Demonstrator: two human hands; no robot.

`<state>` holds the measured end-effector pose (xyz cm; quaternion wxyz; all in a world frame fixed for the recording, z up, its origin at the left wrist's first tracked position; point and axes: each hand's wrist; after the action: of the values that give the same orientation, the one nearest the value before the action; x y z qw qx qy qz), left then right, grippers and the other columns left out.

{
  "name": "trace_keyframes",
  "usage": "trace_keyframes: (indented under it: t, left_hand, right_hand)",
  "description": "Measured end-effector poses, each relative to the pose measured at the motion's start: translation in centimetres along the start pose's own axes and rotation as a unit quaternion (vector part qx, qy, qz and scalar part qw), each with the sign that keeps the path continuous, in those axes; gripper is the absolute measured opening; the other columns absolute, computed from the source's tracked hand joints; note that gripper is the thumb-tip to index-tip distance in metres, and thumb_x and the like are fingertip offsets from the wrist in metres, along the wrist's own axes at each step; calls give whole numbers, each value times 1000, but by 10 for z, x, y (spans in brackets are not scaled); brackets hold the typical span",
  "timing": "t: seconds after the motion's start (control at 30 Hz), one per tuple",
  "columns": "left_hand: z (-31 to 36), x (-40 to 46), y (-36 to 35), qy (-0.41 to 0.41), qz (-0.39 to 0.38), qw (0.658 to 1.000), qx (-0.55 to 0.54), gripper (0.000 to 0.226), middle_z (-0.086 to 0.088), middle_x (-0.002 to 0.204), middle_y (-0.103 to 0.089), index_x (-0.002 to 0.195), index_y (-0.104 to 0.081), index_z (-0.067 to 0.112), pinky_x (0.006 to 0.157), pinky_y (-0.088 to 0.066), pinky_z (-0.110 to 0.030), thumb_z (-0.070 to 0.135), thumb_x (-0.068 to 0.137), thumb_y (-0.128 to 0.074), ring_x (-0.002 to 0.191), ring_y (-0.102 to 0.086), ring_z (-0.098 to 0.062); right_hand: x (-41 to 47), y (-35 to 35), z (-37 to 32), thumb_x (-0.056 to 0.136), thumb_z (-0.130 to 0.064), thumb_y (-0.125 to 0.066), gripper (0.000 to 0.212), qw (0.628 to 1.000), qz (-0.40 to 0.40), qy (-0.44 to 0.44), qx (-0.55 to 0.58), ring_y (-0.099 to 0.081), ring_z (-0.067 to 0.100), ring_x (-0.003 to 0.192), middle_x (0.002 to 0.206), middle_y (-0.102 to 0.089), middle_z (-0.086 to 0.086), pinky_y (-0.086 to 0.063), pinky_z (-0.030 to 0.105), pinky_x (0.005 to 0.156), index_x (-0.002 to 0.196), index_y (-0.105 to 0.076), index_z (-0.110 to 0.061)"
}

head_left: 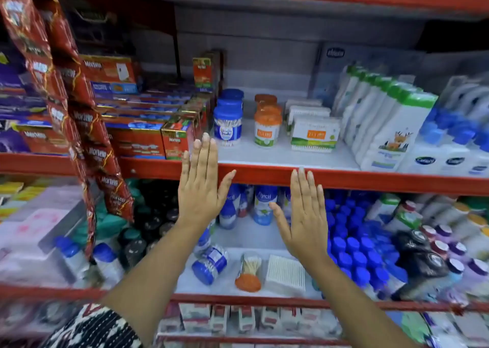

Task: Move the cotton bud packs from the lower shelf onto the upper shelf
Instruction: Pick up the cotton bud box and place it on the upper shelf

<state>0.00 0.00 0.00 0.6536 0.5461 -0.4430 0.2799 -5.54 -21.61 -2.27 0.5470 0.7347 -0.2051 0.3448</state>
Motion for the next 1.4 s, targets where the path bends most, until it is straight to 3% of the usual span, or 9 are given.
trace_keyframes:
  t: [0.27,0.43,0.6,0.9,1.0,1.07,1.17,1.23,1.4]
  left_hand:
    - [-38,-23,-24,24,-26,998,50,71,-23,157,-21,152,-14,-2,122,-7,-45,46,104,-35,149,-10,-30]
    - [-47,-26,-37,22,-6,998,66,70,-24,154,-26,151,-14,0,122,3,-40,48,104,-33,149,13,-15]
    - [-53,-27,-51,11,52,997,64,67,-23,149,-27,146,-24,-2,122,3,-38,48,102,-34,149,12,-15]
    - [-56,-29,-62,6,98,993,62,61,-20,146,-24,142,-26,2,123,2,-35,48,102,-28,149,11,-13]
    - [-56,-30,-64,3,99,993,66,61,-13,159,-7,144,-22,4,123,2,-35,49,102,-27,149,11,-14]
    - [-58,-30,-64,-8,100,993,67,61,-1,163,12,145,-20,6,123,2,-35,49,102,-27,150,11,-14]
    - [-60,-31,-65,-19,105,992,66,61,4,162,14,146,-18,8,123,2,-35,49,102,-28,150,10,-15]
    - [-60,-31,-65,-16,108,992,68,61,4,162,13,147,-19,8,123,1,-35,49,102,-28,150,9,-15]
    - [-60,-32,-65,-12,107,992,66,61,4,163,12,146,-21,6,123,1,-35,48,102,-28,150,8,-16]
  right_hand:
    - [-99,-47,18,96,-57,-26,74,978,-195,-76,-12,-14,20,147,157,-27,10,-10,35,120,150,-26,-8]
    - [-128,-68,21,73,-79,13,106,909,-358,-215,-6,-2,27,150,163,-7,11,-5,37,120,153,-5,-12]
    - [-113,-86,21,88,-65,-40,89,827,-446,-341,-26,-6,38,148,163,-1,14,-21,48,116,154,0,-20]
    - [-98,-107,25,76,-70,-55,92,799,-473,-362,-80,-37,40,134,157,-22,15,-45,46,98,149,-25,-23]
    - [-96,-103,29,74,-67,-58,85,806,-459,-369,-60,-46,37,126,147,-38,13,-48,43,91,143,-35,-22]
    - [-93,-97,31,73,-65,-60,79,818,-415,-399,-14,-53,35,118,133,-51,13,-48,40,87,136,-43,-21]
    - [-84,-79,28,77,-59,-63,66,826,-311,-461,92,-57,33,112,122,-60,10,-44,36,85,130,-51,-21]
    - [-78,-65,25,80,-51,-67,48,787,-225,-533,215,-57,29,110,120,-61,7,-46,38,92,120,-58,-26]
    - [-68,-35,22,85,-47,-58,36,525,-118,-641,547,-62,29,102,114,-65,9,-54,43,79,110,-63,-22]
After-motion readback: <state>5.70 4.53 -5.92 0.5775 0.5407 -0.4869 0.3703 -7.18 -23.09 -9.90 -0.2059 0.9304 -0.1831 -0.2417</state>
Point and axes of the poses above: each hand's wrist, its own x-axis towards the middle knuckle, its own y-axis out of the back of the hand, z = x × y
